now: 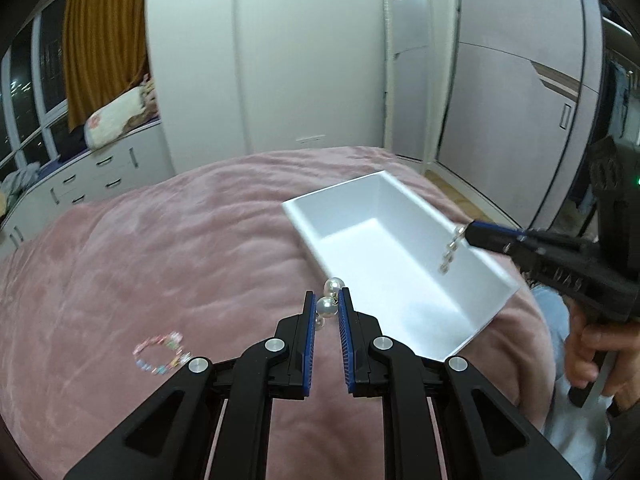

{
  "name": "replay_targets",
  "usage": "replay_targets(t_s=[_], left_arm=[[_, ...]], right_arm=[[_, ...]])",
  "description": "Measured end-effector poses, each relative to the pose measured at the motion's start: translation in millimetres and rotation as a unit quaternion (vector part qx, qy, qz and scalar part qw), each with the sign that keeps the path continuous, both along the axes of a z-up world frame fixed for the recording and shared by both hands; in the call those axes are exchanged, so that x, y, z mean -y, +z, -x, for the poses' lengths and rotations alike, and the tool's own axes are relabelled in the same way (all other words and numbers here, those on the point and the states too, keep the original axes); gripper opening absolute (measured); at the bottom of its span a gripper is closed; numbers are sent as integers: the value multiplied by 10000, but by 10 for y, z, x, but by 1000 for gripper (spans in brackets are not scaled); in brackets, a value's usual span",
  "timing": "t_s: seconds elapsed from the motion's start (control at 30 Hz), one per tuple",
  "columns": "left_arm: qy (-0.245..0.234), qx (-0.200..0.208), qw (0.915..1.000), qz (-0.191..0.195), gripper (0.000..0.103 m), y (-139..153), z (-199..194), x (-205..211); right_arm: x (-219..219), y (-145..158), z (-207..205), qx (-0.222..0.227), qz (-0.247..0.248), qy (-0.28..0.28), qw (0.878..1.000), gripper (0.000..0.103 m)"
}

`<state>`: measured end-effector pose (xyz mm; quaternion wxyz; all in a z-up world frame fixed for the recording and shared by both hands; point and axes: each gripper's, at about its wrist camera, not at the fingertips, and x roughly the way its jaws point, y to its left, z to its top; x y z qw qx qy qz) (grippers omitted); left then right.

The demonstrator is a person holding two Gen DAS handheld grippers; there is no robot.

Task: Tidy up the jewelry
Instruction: 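Carry both pearl pieces into the white box and open both tools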

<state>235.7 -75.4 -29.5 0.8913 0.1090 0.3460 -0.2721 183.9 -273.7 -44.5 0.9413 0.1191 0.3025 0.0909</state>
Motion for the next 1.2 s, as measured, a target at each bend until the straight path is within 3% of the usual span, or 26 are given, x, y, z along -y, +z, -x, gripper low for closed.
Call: replay_targets(t_s=[0.23, 0.43, 0.63, 0.87, 0.9, 0.93, 0.97, 1.0, 1.03, 1.1, 1.17, 1.2], left_arm=[[-279, -158, 9994, -105, 16, -170, -214, 634], [-372, -493, 9979, -171, 16, -527, -451, 992], [-265, -757, 9967, -141, 16, -757, -601, 1061], [-266, -948, 9950, -160, 17, -798, -656, 987], [-225, -959, 9950, -191, 19, -798, -659, 976], [-201, -972, 9949, -187, 34, -796, -667, 958], [-187, -950, 9952, -157, 43, -779, -660, 944], [-155, -882, 9959, -132, 44, -756, -640, 924], [-151, -875, 9960, -114, 44, -736, -624, 905], [-160, -898, 9958, -42, 45, -695, -608, 870], [-127, -838, 9964, -6, 53, -638, -580, 819], [-123, -794, 9968, 16, 55, -601, -561, 784]], right_arm=[[303, -266, -19, -219, -136, -182, 9995, 4], [408, -478, -40, -423, -161, -140, 9989, 4], [368, -610, -82, -392, -147, -20, 9991, 4], [325, -618, -136, -434, -87, -54, 9990, 5], [318, -616, -139, -438, -78, -75, 9990, 6], [313, -614, -135, -439, -90, -81, 9990, 7], [313, -605, -126, -416, -94, -102, 9990, 18], [321, -598, -122, -394, -101, -136, 9991, 42], [328, -582, -97, -312, -175, -115, 9993, 56], [339, -534, -53, -203, -203, -208, 9994, 65], [354, -474, -12, -120, -254, -247, 9993, 68], [358, -441, 5, -83, -250, -283, 9993, 76]])
